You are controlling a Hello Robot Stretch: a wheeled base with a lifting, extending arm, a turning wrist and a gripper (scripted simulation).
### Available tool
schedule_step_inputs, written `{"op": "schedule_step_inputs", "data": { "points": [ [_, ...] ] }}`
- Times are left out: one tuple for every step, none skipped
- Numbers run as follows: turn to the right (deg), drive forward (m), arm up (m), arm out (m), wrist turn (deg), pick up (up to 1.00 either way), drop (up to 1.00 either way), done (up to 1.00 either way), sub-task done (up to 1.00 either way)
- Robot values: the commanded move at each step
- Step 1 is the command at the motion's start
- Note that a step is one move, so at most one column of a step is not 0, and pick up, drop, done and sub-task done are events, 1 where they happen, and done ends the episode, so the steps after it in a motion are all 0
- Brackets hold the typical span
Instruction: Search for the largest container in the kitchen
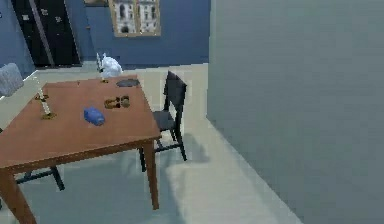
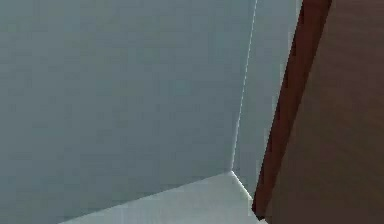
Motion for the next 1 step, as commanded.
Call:
{"op": "schedule_step_inputs", "data": {
  "points": [
    [3.0, 0.00, 0.00, 0.00, 0.0, 0.00, 0.00, 0.00, 0.00]
  ]
}}
